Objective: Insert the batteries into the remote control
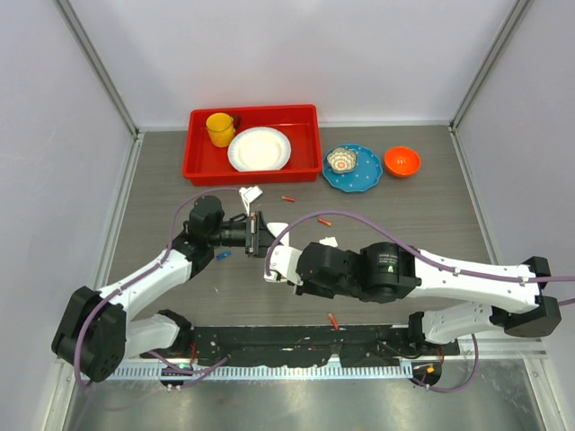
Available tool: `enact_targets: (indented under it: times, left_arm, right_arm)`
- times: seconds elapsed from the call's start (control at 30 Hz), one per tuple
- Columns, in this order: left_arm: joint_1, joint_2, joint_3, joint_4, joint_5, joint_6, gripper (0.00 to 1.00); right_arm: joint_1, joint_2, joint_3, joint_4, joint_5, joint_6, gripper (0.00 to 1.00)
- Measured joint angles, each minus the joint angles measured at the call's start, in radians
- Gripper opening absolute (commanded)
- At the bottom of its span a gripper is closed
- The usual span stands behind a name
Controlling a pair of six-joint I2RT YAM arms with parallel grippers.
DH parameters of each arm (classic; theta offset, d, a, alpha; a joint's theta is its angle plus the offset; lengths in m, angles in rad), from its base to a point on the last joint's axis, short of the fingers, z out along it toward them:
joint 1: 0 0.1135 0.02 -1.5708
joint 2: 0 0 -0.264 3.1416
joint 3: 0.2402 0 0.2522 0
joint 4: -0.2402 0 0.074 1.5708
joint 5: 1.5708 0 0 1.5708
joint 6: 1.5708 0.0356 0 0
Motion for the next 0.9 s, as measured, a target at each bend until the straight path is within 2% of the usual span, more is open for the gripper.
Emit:
enact_targets:
  times: [0.37, 0.9]
  left_arm:
    - [-0.087, 0.056, 0.006, -0.094, 0.001, 0.085, 0.0]
    - [-0.1, 0.069, 0.006, -0.074, 0.004, 0.084, 0.0]
  right_arm:
    - [0.015, 0.046, -0.008, 0.008, -0.004, -0.049, 0.01]
    - [0.041, 0.145, -0.002, 0.089, -0.051, -0.09, 0.01]
